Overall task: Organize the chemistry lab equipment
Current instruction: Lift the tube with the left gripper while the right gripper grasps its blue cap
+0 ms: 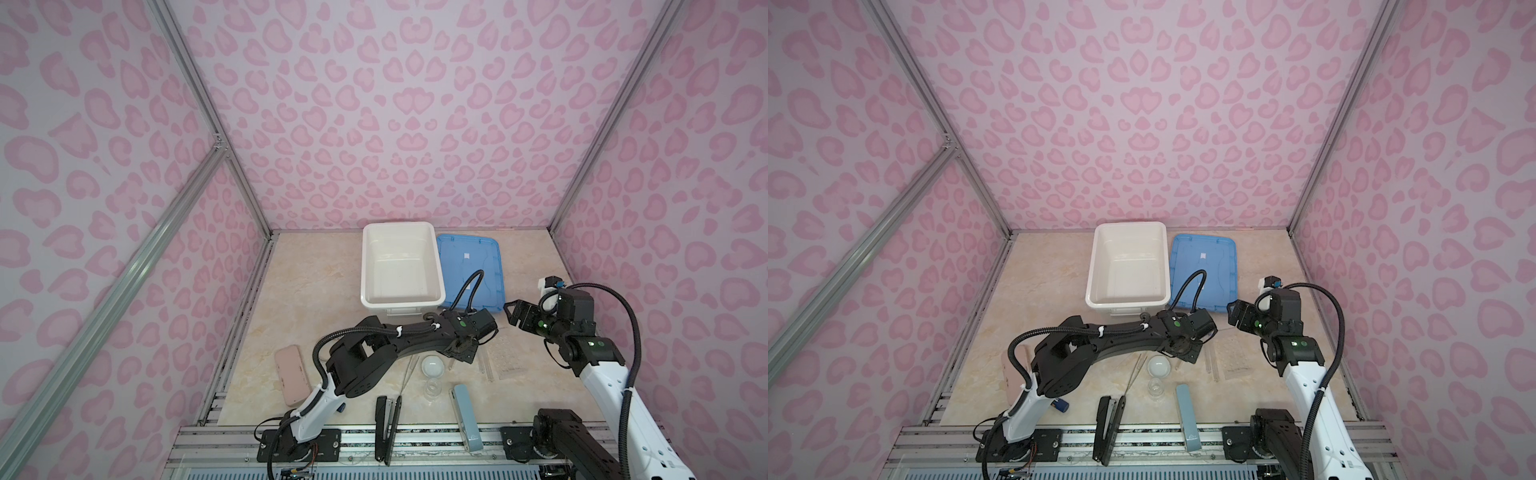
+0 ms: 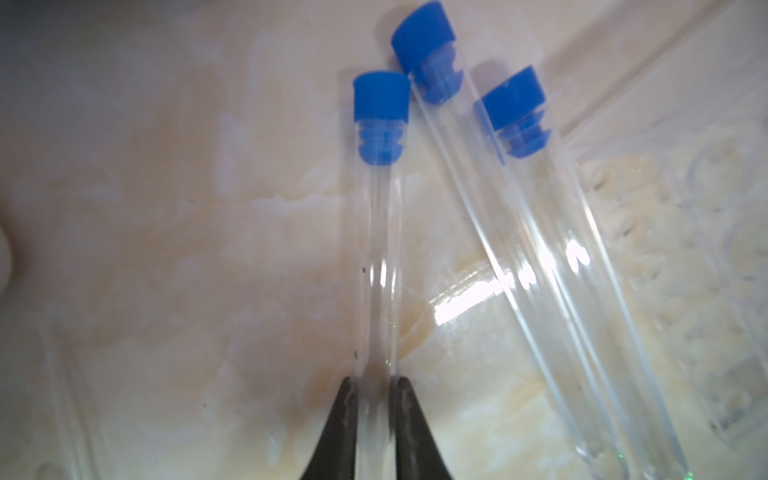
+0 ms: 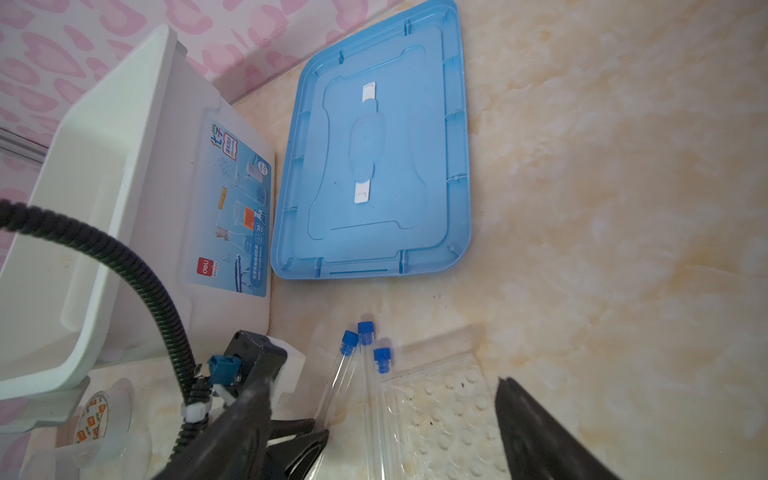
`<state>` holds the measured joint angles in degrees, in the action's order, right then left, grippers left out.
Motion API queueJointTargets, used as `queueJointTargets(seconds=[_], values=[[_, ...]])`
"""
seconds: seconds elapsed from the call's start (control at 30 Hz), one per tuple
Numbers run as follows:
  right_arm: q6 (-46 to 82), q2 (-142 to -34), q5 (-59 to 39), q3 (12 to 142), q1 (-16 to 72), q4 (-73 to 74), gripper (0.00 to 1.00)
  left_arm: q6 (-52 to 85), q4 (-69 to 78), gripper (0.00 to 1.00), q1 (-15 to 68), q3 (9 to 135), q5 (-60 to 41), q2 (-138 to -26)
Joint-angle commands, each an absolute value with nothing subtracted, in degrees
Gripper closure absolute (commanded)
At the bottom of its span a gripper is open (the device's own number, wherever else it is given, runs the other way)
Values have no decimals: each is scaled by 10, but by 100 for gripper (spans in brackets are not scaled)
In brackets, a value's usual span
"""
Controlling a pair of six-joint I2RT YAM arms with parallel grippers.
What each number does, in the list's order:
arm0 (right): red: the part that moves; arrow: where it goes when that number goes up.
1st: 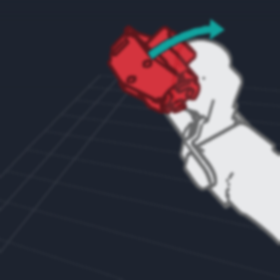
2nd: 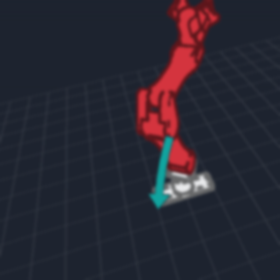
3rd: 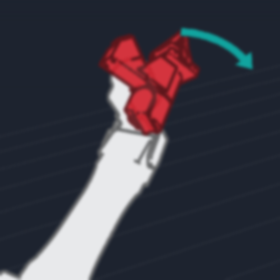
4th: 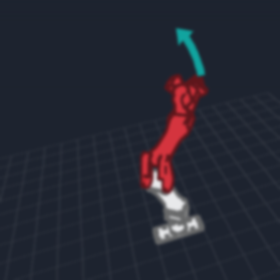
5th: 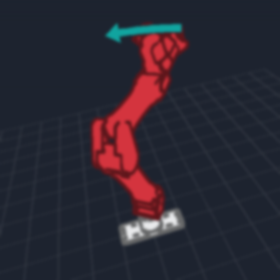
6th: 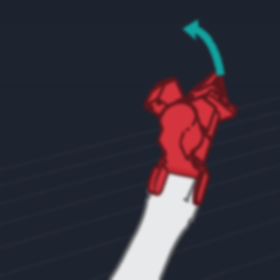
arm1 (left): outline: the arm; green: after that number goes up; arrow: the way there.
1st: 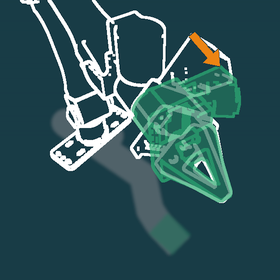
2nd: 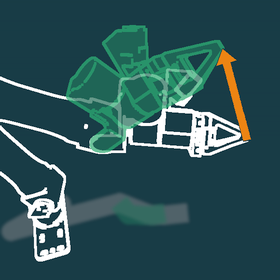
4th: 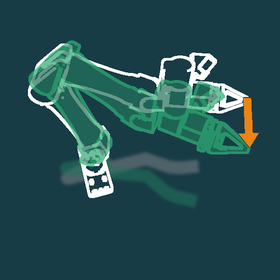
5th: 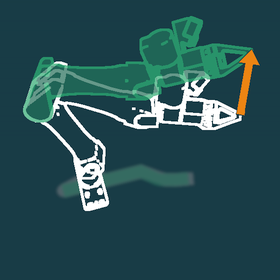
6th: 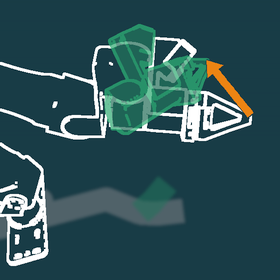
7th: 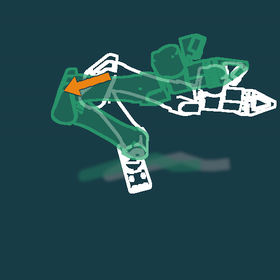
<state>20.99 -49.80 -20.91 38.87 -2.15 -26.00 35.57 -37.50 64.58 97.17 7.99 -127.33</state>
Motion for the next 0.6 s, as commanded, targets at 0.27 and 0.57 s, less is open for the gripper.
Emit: queueJointTargets(seconds=[0.27, 0.57], values=[[230, -533, -347, 409, -38, -235, 17, 274, -169, 87, 645, 862, 94, -1137], [238, -571, -434, 417, -40, -210, 19, 208, -9, 88, 648, 744, 96, -1053]])
